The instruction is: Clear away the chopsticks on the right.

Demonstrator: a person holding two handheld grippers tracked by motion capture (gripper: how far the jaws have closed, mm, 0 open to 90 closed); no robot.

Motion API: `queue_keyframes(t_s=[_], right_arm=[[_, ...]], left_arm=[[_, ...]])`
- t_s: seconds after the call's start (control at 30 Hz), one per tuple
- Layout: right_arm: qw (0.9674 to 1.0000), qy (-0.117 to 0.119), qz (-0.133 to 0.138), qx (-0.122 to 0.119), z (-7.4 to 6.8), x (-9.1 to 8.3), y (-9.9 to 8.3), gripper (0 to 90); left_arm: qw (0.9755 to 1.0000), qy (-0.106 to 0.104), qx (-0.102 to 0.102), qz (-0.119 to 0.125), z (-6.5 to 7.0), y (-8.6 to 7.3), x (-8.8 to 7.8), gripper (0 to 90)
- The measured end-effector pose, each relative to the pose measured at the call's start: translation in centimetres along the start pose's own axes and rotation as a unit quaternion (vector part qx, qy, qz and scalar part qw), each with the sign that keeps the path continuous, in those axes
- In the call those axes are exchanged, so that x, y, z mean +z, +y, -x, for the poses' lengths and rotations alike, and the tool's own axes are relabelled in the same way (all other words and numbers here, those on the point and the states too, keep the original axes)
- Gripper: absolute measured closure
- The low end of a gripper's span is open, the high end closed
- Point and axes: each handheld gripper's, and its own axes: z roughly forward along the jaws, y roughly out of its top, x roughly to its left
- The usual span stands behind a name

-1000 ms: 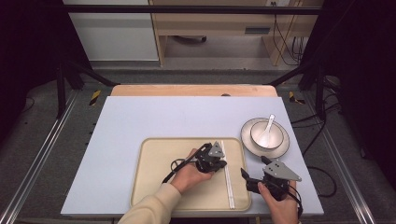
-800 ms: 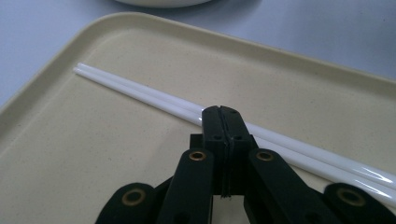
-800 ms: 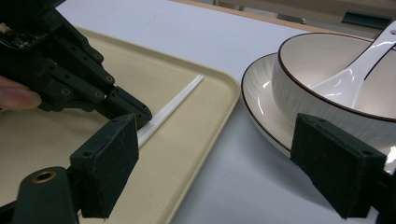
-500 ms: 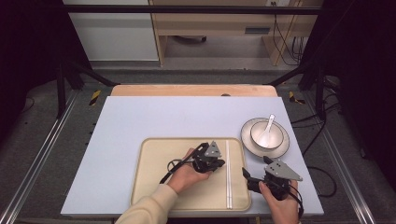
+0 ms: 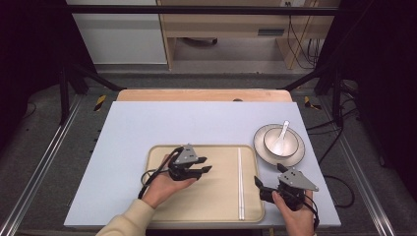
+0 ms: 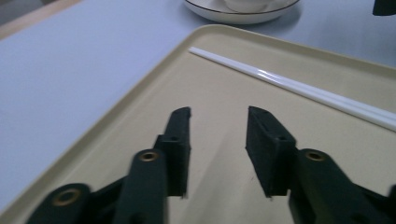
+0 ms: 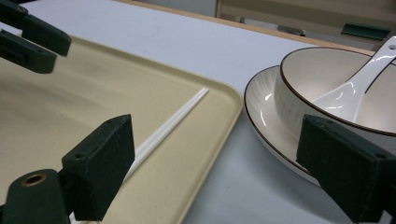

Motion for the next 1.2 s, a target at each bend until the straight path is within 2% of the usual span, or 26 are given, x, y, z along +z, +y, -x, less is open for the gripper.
queue_keyframes(t_s=[0.03,0.07,0.1,0.13,0.17,0.23,0.27,0.3,0.33,0.53,0.63,0.73,0.83,0.87,0.9,0.93,0.97,1.0,1.07,1.1,1.13,1.17,1.2], right_arm=[[0.9999,0.006,0.006,0.006,0.0,0.0,0.0,10.7],[1.0,0.005,0.007,0.003,0.0,0.0,0.0,10.6],[0.9999,0.005,0.012,0.003,0.0,0.0,0.0,10.6],[0.9999,0.007,0.015,0.002,0.1,0.0,0.0,10.6],[0.9998,0.006,0.017,0.001,0.1,0.0,0.0,10.5],[0.9998,0.006,0.017,0.001,0.1,0.0,0.0,10.1],[0.9998,0.006,0.017,0.001,0.1,0.0,0.0,10.1],[0.9998,0.004,0.018,0.001,0.1,0.0,0.0,9.8],[0.9998,0.004,0.018,0.001,0.1,0.0,0.0,9.8],[0.9997,-0.002,0.022,-0.001,0.2,0.0,0.0,9.5],[0.9996,-0.002,0.029,0.001,0.4,-0.1,0.0,9.2],[0.9995,0.002,0.032,0.001,0.4,-0.1,0.0,9.0],[0.9987,0.01,0.05,0.001,0.4,-0.1,0.2,8.9],[0.9985,0.011,0.054,0.001,0.4,-0.2,0.2,8.9],[0.9984,0.011,0.056,-0.001,0.4,-0.2,0.2,8.8],[0.9984,0.011,0.056,-0.001,0.4,-0.2,0.2,8.8],[0.9984,0.013,0.055,0.0,0.4,-0.1,0.2,8.5],[0.9984,0.013,0.055,0.0,0.4,-0.1,0.2,8.5],[0.9984,0.013,0.055,0.003,0.5,0.0,0.2,8.3],[0.9984,0.012,0.055,0.003,0.5,0.1,0.2,8.3],[0.9984,0.012,0.055,0.003,0.5,0.1,0.2,8.3],[0.9984,0.012,0.054,0.005,0.5,0.1,0.2,8.3],[0.9985,0.011,0.054,0.005,0.5,0.1,0.2,8.2]], left_arm=[[0.9999,0.01,-0.003,0.01,-0.5,-0.4,-1.2,49.0],[0.9997,0.016,0.002,0.017,-0.7,-0.7,-2.1,46.3],[0.9997,0.016,0.002,0.017,-0.7,-0.7,-2.1,43.0],[0.9993,0.027,0.0,0.024,-1.1,-1.2,-3.6,40.3],[0.9991,0.032,-0.004,0.029,-1.3,-1.4,-4.1,37.4],[0.9985,0.041,-0.009,0.037,-1.7,-2.0,-5.4,34.9],[0.9985,0.041,-0.009,0.037,-1.7,-2.0,-5.4,34.5],[0.9978,0.045,-0.015,0.047,-2.1,-2.7,-6.7,32.8],[0.9975,0.049,-0.017,0.049,-2.3,-3.0,-7.2,31.6],[0.9951,0.076,-0.028,0.056,-2.7,-4.7,-9.4,21.2],[0.9931,0.085,-0.041,0.071,-3.0,-5.6,-10.3,16.9],[0.9919,0.09,-0.043,0.078,-3.1,-6.0,-10.8,12.8],[0.9888,0.1,-0.048,0.1,-3.4,-6.7,-12.3,11.6],[0.9888,0.1,-0.048,0.1,-3.4,-6.7,-12.3,10.8],[0.9866,0.111,-0.048,0.109,-3.8,-7.1,-13.2,9.6],[0.9866,0.111,-0.048,0.109,-3.8,-7.1,-13.2,8.9],[0.9839,0.122,-0.055,0.119,-4.1,-7.6,-14.0,8.1],[0.9839,0.122,-0.055,0.119,-4.1,-7.6,-14.0,7.5],[0.9808,0.131,-0.063,0.13,-4.3,-8.1,-14.7,6.7],[0.9778,0.14,-0.07,0.139,-4.4,-8.6,-15.4,6.4],[0.9778,0.14,-0.07,0.139,-4.4,-8.6,-15.4,6.3],[0.976,0.146,-0.075,0.143,-4.4,-9.2,-16.0,6.0],[0.9759,0.148,-0.075,0.141,-4.4,-9.5,-16.2,5.9]])
